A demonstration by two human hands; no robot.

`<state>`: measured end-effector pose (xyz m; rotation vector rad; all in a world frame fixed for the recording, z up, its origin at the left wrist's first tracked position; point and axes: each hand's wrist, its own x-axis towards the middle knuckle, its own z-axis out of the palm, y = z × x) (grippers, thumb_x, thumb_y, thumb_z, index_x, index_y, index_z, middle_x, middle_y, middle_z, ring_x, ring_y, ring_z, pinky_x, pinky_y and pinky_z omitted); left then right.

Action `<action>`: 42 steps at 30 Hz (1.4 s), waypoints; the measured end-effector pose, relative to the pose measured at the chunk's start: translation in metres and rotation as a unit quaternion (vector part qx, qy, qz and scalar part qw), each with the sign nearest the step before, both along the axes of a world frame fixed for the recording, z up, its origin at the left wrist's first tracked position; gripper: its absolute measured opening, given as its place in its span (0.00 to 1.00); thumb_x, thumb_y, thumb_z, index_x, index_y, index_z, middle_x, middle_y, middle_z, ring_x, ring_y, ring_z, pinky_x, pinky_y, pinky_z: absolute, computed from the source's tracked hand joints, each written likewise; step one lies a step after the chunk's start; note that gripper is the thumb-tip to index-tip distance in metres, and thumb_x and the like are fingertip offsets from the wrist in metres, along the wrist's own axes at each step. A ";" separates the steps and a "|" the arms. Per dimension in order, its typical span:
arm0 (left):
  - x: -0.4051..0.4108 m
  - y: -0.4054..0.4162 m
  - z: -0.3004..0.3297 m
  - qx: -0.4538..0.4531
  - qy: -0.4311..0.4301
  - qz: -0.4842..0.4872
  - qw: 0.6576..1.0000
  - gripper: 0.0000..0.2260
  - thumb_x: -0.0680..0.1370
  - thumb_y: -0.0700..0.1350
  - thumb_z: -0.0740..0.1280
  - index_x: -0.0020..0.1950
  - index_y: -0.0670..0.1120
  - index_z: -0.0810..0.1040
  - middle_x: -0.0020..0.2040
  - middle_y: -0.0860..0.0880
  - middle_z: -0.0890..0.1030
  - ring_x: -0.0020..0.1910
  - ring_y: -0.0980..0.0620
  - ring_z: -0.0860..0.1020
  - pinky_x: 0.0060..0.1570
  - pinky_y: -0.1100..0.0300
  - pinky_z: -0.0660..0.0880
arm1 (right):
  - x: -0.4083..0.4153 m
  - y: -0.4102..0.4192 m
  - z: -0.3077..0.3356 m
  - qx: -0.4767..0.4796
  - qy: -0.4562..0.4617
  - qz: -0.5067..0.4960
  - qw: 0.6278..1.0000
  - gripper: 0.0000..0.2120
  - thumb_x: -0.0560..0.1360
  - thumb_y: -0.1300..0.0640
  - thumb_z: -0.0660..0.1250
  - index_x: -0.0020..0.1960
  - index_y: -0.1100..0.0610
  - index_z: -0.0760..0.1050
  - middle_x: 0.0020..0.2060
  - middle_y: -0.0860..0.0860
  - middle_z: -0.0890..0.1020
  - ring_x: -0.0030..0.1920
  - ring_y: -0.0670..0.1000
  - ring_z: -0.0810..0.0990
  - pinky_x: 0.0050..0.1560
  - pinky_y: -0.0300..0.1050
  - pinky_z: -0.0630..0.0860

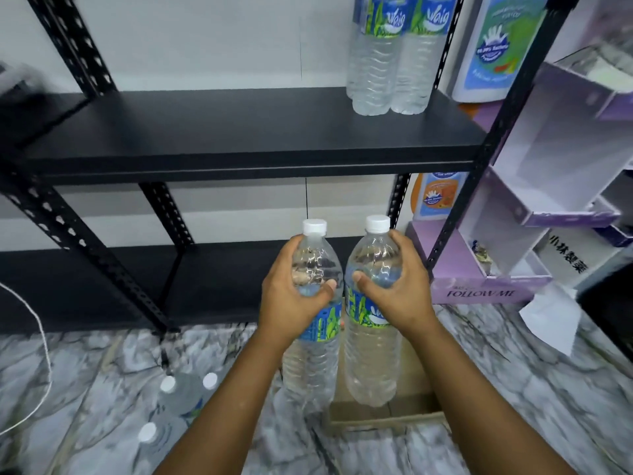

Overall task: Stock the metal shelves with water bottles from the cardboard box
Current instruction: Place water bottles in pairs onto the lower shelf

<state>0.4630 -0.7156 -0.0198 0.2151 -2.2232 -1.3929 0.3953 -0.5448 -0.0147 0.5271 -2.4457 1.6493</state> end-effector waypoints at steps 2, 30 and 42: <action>-0.005 -0.009 0.012 0.003 0.016 -0.007 1.000 0.35 0.69 0.39 0.77 0.64 0.65 0.64 0.55 0.60 0.76 0.48 0.70 0.77 0.43 0.78 0.71 | -0.004 -0.009 0.011 -0.005 0.018 -0.005 1.000 0.37 0.67 0.54 0.78 0.71 0.52 0.64 0.60 0.45 0.72 0.60 0.44 0.72 0.55 0.25 0.64; -0.098 -0.035 0.221 -0.077 0.215 0.045 0.973 0.32 0.70 0.42 0.76 0.66 0.62 0.64 0.53 0.63 0.76 0.46 0.69 0.78 0.41 0.77 0.71 | -0.106 -0.044 0.212 -0.107 0.217 0.061 0.968 0.39 0.63 0.45 0.73 0.71 0.51 0.65 0.63 0.44 0.71 0.63 0.44 0.71 0.63 0.37 0.65; -0.110 -0.080 0.263 -0.085 0.264 0.030 0.960 0.32 0.69 0.43 0.77 0.65 0.62 0.66 0.55 0.55 0.79 0.50 0.57 0.80 0.49 0.67 0.77 | -0.114 -0.086 0.256 -0.122 0.262 0.048 0.956 0.36 0.68 0.55 0.77 0.71 0.52 0.65 0.62 0.42 0.69 0.62 0.40 0.67 0.56 0.21 0.59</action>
